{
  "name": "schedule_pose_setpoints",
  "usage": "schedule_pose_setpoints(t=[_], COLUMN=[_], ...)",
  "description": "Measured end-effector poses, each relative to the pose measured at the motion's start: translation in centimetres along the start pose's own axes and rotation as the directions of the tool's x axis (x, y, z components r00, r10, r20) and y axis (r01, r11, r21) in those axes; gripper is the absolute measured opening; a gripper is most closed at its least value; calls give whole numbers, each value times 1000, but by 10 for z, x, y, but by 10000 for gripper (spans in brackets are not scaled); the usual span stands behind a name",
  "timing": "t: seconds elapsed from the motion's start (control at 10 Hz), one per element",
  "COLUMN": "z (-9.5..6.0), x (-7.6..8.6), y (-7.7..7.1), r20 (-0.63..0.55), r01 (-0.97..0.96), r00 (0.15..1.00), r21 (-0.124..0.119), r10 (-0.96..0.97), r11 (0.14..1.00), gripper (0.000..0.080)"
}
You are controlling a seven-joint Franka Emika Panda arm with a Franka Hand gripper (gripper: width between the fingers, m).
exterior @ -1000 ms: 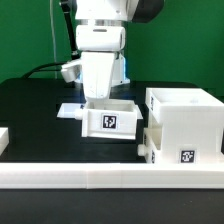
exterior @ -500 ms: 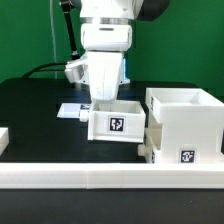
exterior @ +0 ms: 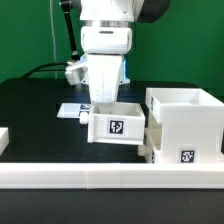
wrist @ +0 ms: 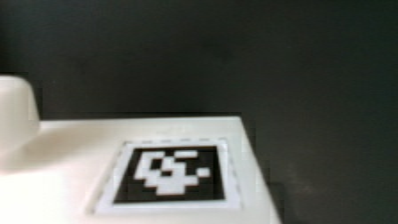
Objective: Assemble drawer
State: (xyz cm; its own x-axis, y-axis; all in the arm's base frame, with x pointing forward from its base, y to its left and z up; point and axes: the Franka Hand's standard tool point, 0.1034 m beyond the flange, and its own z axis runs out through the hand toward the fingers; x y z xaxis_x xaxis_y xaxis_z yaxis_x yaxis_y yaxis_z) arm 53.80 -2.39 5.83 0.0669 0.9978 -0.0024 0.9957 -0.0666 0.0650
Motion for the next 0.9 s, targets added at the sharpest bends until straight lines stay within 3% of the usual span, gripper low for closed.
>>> schedule_pose_setpoints(t=[0.3, 0.5, 0.9], z=[-2, 0, 2], x=[9, 6, 6], y=[4, 0, -2], r20=[-1, 3, 2], r01=[13, 8, 8], r00=[1000, 1000, 1000], r21=[-5, 18, 21], r10=[-13, -8, -8], r11=[1000, 1000, 1000], gripper=[42, 42, 42])
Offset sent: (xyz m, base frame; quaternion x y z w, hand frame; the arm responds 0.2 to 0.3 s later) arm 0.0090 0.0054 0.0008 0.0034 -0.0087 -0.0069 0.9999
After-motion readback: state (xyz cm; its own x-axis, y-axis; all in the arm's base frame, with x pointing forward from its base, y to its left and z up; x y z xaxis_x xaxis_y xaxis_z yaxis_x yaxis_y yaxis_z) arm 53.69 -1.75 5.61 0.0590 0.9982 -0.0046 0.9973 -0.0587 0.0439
